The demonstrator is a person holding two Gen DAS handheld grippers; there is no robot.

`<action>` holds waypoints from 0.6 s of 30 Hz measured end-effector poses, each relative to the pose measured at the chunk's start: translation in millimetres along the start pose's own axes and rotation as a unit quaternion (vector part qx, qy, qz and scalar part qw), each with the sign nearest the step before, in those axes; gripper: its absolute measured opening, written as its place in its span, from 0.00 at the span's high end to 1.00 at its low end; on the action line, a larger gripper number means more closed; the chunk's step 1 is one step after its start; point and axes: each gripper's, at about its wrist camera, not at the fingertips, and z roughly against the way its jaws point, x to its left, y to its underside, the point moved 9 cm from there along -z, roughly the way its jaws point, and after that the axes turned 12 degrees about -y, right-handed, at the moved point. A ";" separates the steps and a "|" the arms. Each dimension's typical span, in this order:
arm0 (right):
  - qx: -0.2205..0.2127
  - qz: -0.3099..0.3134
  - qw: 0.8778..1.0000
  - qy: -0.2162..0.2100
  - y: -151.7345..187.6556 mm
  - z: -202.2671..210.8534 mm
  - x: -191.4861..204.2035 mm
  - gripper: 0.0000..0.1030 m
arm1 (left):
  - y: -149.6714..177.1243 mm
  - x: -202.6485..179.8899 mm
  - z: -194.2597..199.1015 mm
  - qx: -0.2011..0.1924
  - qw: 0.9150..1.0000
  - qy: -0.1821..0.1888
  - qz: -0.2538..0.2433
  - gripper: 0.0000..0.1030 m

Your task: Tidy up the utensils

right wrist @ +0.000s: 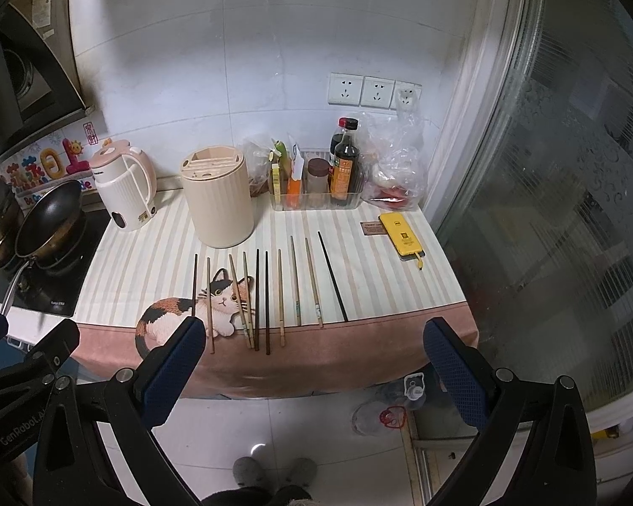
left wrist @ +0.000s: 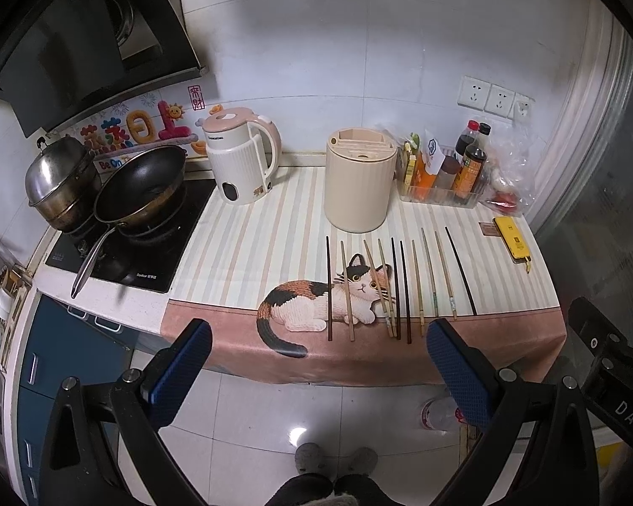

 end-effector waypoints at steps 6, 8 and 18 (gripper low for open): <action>0.000 0.000 1.000 0.000 -0.4 0.0 0.1 0.00 | 0.1 0.4 0.0 0.000 1.000 0.001 0.000 0.00; 0.000 0.000 1.000 0.000 -0.6 -0.4 0.1 0.00 | 0.1 -0.5 0.1 0.000 1.000 0.001 0.000 0.00; 0.001 0.000 1.000 0.001 -0.8 -0.6 0.5 0.00 | -0.6 0.0 -0.1 0.001 1.000 0.001 0.000 0.00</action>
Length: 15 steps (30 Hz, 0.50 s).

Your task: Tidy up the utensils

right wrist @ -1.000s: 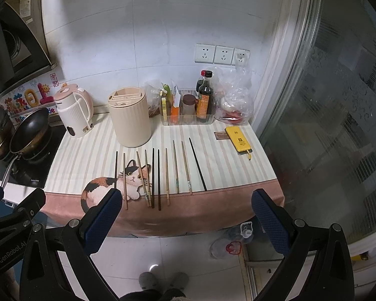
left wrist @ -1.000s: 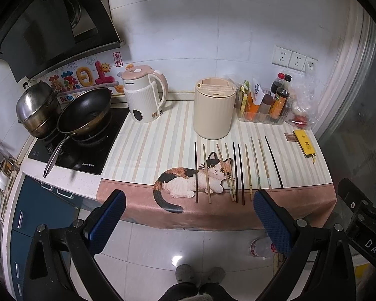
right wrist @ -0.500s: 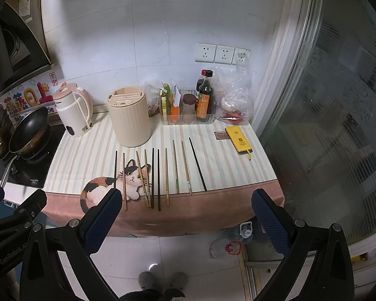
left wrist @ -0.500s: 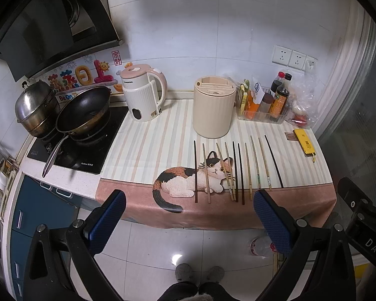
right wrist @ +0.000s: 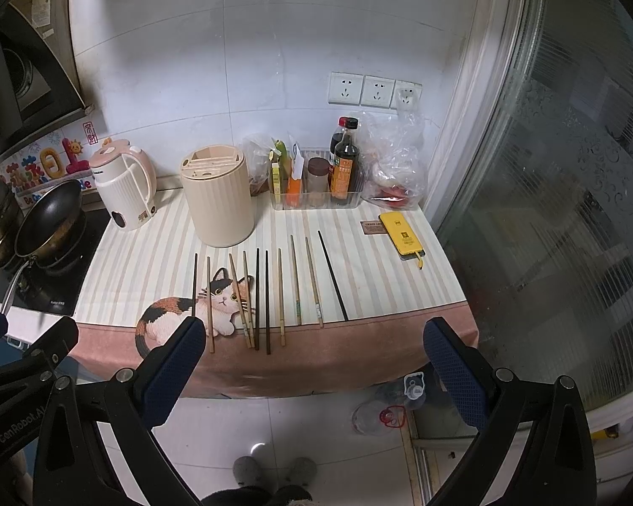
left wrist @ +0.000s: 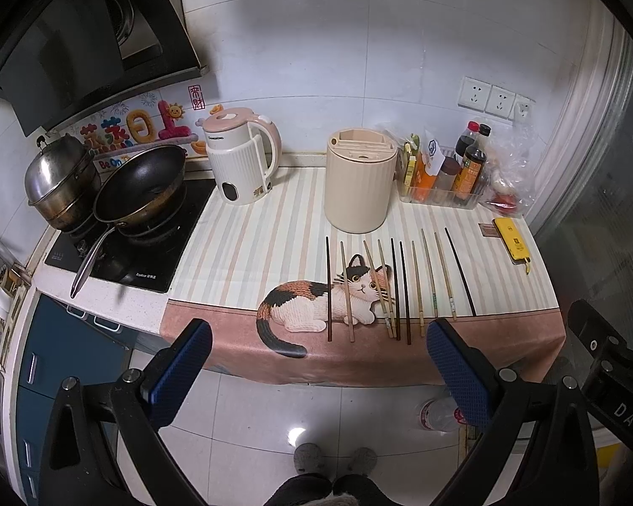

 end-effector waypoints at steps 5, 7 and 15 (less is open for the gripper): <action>0.001 0.000 1.000 0.000 -0.4 0.0 0.1 0.00 | 0.1 -0.2 -0.5 0.001 1.000 0.000 0.001 0.00; 0.000 0.000 1.000 0.000 -0.2 0.4 0.3 0.00 | -1.0 -1.8 -1.0 0.000 1.000 0.000 0.000 0.00; 0.001 0.001 1.000 0.001 -0.9 0.9 1.4 0.00 | -1.8 -5.4 -0.6 0.000 1.000 0.000 0.001 0.00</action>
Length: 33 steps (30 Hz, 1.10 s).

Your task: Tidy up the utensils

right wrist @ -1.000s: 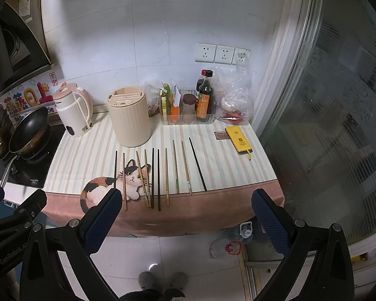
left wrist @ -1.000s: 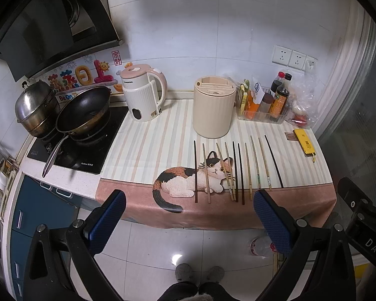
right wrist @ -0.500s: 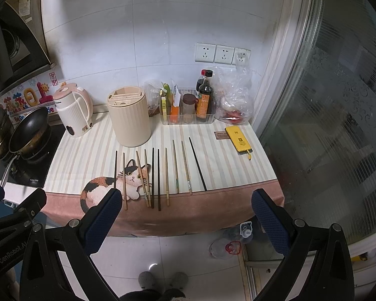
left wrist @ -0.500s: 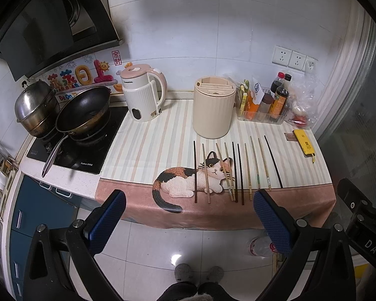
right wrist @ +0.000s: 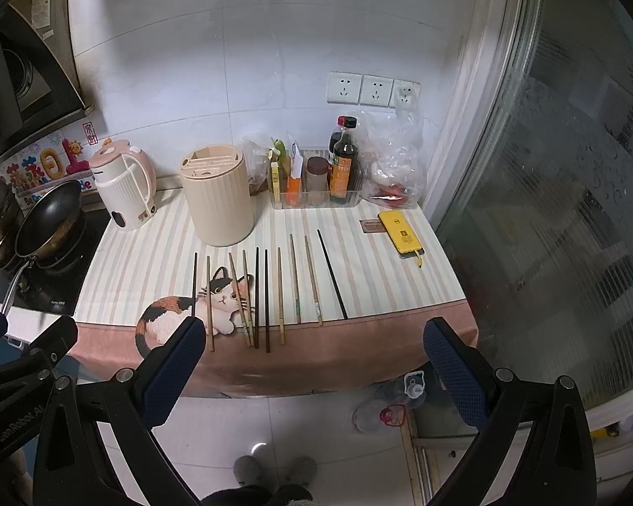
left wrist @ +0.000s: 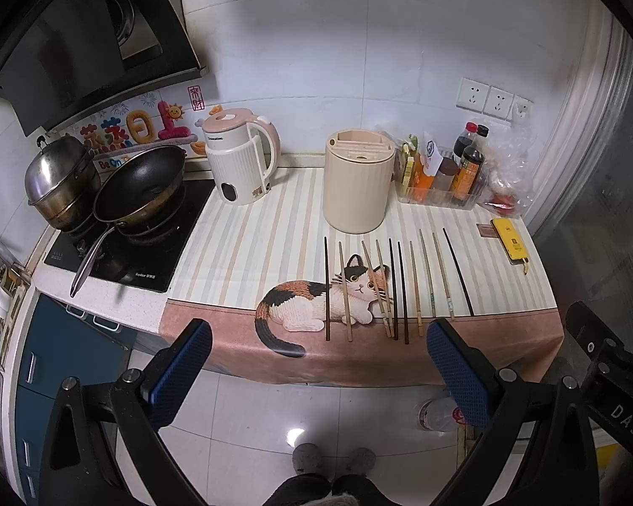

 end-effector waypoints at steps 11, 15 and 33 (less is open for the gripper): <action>-0.001 -0.001 1.000 -0.001 -0.6 0.3 -1.0 0.00 | -0.6 -3.6 -0.1 -0.003 1.000 -0.002 0.004 0.00; -0.009 -0.005 1.000 0.000 -2.3 0.7 -9.4 0.00 | -5.5 -15.6 -2.0 -0.014 1.000 -0.011 0.012 0.00; 0.094 -0.048 0.992 -0.063 26.5 -183.8 -48.4 0.35 | -13.0 -18.3 -189.8 0.071 0.993 -0.093 0.010 0.00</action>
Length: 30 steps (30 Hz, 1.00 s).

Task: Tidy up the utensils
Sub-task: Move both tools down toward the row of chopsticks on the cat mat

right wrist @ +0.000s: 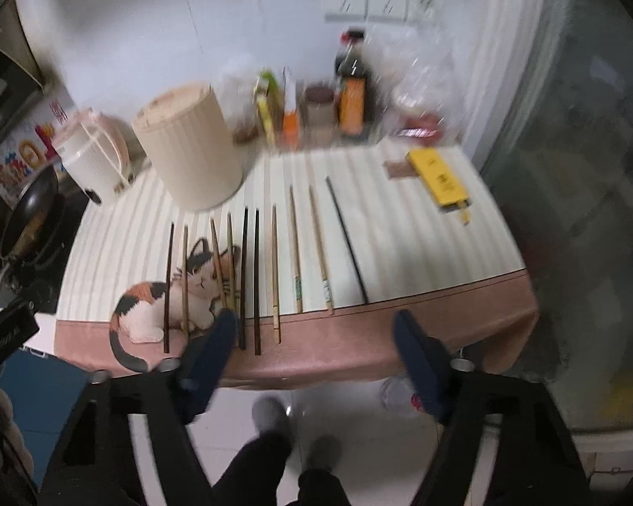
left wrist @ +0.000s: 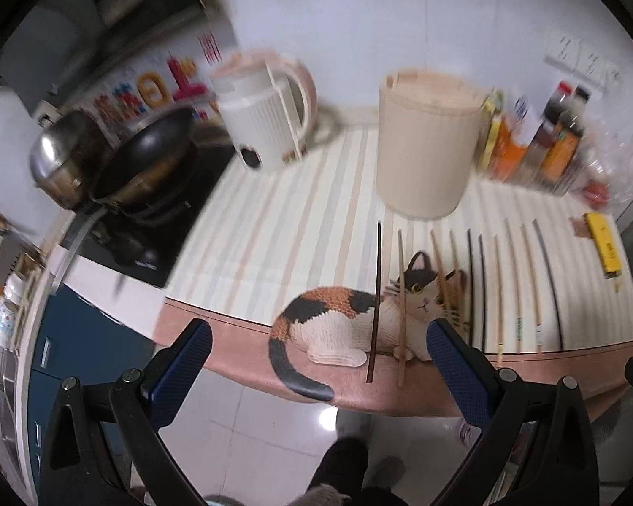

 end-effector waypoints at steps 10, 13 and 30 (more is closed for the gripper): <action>0.103 -0.029 0.994 -0.011 -15.2 -141.5 7.6 0.59 | 12.3 -71.1 -140.3 0.156 0.982 0.098 -0.040 0.28; 0.134 -0.041 0.990 -0.011 -20.6 -176.6 6.7 0.59 | 14.2 -95.5 -168.4 0.179 0.976 0.109 -0.065 0.29; 0.237 -0.031 0.970 0.052 -36.0 -296.2 6.9 0.66 | 12.4 -119.4 -183.5 0.151 0.973 0.095 -0.145 0.95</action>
